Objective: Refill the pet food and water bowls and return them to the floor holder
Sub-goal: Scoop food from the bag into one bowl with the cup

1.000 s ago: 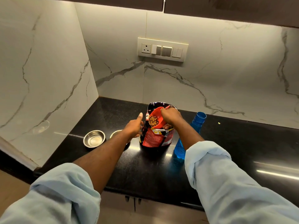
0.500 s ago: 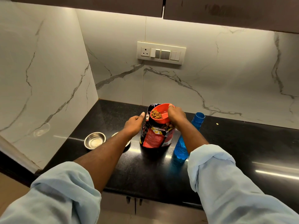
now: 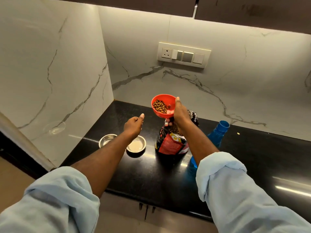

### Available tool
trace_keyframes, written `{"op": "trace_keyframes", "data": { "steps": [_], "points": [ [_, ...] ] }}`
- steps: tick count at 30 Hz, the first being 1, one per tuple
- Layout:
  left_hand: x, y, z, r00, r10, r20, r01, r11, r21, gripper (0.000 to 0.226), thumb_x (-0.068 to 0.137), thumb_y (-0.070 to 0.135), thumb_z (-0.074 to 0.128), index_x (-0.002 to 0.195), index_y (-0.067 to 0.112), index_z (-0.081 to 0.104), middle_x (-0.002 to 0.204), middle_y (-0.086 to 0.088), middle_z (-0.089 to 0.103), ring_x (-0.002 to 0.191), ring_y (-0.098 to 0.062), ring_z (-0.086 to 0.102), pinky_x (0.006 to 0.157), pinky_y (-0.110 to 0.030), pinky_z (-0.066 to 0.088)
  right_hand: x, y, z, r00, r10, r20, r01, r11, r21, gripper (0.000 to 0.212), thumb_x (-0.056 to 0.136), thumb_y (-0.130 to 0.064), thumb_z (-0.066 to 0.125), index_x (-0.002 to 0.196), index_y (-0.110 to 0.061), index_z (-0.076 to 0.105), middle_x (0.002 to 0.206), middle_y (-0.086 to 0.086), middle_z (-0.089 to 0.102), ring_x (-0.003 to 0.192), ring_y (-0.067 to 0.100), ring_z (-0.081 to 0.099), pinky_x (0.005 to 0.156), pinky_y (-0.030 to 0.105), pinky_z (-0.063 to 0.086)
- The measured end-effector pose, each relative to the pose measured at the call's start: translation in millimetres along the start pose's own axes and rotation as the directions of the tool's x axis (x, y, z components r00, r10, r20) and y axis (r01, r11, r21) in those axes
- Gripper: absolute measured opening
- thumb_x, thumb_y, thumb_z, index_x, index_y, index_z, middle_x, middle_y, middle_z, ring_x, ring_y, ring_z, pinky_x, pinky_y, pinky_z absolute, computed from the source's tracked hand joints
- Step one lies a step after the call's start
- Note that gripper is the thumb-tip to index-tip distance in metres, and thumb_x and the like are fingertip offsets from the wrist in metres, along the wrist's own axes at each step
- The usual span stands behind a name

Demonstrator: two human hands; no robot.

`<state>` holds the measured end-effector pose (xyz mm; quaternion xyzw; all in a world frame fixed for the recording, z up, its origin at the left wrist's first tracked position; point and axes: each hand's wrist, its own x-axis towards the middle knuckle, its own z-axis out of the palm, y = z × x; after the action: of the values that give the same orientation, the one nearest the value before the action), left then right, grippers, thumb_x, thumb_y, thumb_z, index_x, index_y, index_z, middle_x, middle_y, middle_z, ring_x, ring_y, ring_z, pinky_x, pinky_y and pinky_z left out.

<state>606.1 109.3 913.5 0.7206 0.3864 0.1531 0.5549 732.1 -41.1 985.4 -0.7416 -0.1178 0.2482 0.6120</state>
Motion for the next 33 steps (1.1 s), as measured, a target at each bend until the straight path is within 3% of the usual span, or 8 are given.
{"op": "trace_keyframes", "data": {
  "steps": [4,8,11,17,22,24,28,33],
  "points": [
    [15,-34,-49,0.99,-0.082,-0.118,0.085,0.996,0.027,0.049,0.103,0.056,0.053,0.108,0.01,0.069,0.112,-0.014,0.072,0.107,-0.033,0.069,0.1,-0.051,0.056,7,4,46,0.999,-0.019,0.046,0.021,0.999,-0.041,0.056,0.112,-0.058,0.026,0.121,-0.012,0.058,0.073,0.013,0.068,0.044,0.014,0.061,0.04,0.025,0.048],
    [22,-76,-92,0.949,-0.181,-0.258,0.205,0.976,0.071,0.039,0.1,0.052,0.06,0.089,0.016,0.065,0.099,-0.008,0.071,0.098,-0.03,0.066,0.083,-0.038,0.049,13,22,98,0.994,-0.015,0.111,0.025,0.995,-0.092,0.05,0.111,-0.058,0.031,0.117,-0.016,0.058,0.078,0.014,0.07,0.046,0.016,0.064,0.041,0.026,0.052],
    [19,-103,-116,0.911,-0.251,-0.327,0.294,0.952,0.087,0.035,0.097,0.047,0.066,0.081,0.015,0.064,0.096,-0.01,0.07,0.097,-0.032,0.067,0.079,-0.035,0.044,16,43,132,0.985,-0.006,0.174,0.028,0.992,-0.121,0.041,0.11,-0.057,0.036,0.1,-0.026,0.061,0.08,0.014,0.072,0.049,0.018,0.066,0.044,0.029,0.054],
    [16,-153,-141,0.87,-0.383,-0.31,0.414,0.909,0.038,0.035,0.097,0.038,0.068,0.073,0.013,0.064,0.099,-0.021,0.078,0.096,-0.038,0.076,0.091,-0.045,0.062,25,88,179,0.975,-0.005,0.22,0.058,0.971,-0.231,0.038,0.107,-0.058,0.045,0.119,-0.03,0.068,0.078,0.007,0.073,0.051,0.015,0.07,0.048,0.03,0.059],
    [23,-170,-139,0.86,-0.449,-0.242,0.455,0.89,-0.034,0.031,0.1,0.035,0.067,0.077,0.013,0.065,0.096,-0.017,0.079,0.075,-0.028,0.073,0.08,-0.04,0.064,29,115,194,0.968,-0.08,0.238,0.158,0.931,-0.329,0.027,0.099,-0.069,0.053,0.098,-0.048,0.07,0.088,0.001,0.078,0.062,0.015,0.076,0.05,0.032,0.061],
    [26,-172,-138,0.859,-0.458,-0.229,0.459,0.887,-0.055,0.028,0.1,0.033,0.066,0.08,0.013,0.066,0.096,-0.014,0.079,0.071,-0.023,0.07,0.078,-0.037,0.063,32,123,198,0.959,-0.128,0.252,0.22,0.897,-0.384,0.027,0.097,-0.074,0.053,0.097,-0.053,0.069,0.094,-0.007,0.077,0.078,0.018,0.078,0.06,0.038,0.066],
    [28,-175,-132,0.866,-0.464,-0.188,0.455,0.886,-0.09,0.022,0.101,0.026,0.066,0.085,0.011,0.069,0.097,-0.014,0.079,0.072,-0.023,0.069,0.075,-0.036,0.061,35,132,205,0.942,-0.205,0.266,0.311,0.83,-0.464,0.06,0.09,-0.083,0.054,0.13,-0.04,0.07,0.116,-0.016,0.076,0.107,0.01,0.071,0.089,0.036,0.062],
    [31,-176,-124,0.863,-0.468,-0.191,0.462,0.884,-0.075,0.022,0.1,0.023,0.068,0.08,0.013,0.073,0.088,-0.01,0.079,0.067,-0.021,0.072,0.071,-0.033,0.062,35,136,208,0.928,-0.253,0.275,0.364,0.779,-0.511,0.08,0.086,-0.086,0.055,0.144,-0.032,0.062,0.132,-0.006,0.072,0.119,0.015,0.068,0.1,0.043,0.059]
  ]
}}
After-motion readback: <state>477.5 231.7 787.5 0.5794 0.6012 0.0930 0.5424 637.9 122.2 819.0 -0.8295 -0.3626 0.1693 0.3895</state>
